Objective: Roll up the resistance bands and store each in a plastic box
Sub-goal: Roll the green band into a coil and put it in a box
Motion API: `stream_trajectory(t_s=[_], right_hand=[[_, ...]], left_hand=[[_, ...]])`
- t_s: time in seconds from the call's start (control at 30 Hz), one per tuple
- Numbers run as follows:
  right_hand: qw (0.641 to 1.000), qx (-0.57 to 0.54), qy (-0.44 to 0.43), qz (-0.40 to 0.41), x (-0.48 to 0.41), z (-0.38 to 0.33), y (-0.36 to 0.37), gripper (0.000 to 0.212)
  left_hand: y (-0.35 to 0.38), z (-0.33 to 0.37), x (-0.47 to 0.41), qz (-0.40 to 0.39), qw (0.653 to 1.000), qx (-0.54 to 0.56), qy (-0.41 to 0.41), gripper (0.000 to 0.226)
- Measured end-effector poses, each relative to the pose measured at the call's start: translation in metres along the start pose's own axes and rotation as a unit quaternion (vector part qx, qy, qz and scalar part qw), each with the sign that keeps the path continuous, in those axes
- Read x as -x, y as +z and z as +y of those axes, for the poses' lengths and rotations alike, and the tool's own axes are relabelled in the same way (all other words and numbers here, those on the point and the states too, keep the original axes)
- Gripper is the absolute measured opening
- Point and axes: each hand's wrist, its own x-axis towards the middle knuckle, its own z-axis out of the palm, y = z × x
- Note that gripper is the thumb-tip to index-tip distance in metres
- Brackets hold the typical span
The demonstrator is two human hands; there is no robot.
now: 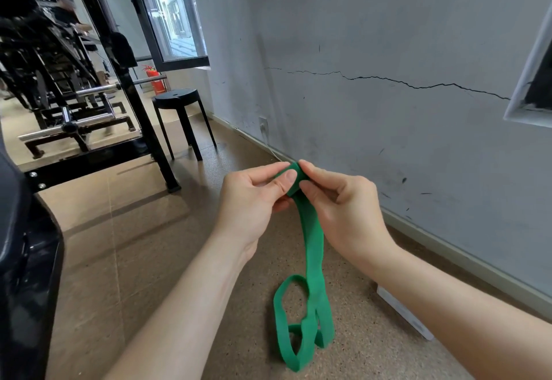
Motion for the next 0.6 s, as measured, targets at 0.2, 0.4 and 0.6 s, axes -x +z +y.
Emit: stream_trajectory(t_s=[0.2, 0.4, 0.6], right_hand=[[0.969, -0.192, 0.104, -0.114, -0.008, 0.000, -0.013, 0.030], [0.930, -0.238, 0.230, -0.160, -0.018, 0.007, -0.024, 0.038], [0.918, -0.259, 0.238, -0.185, -0.021, 0.011, -0.026, 0.050]], left_hand=[[-0.012, 0.006, 0.002, -0.020, 0.999, -0.040, 0.022, 0.020], [-0.002, 0.004, 0.004, -0.019, 0.991, -0.109, 0.081, 0.033], [-0.004, 0.001, 0.002, -0.012, 0.986, -0.135, 0.098, 0.037]])
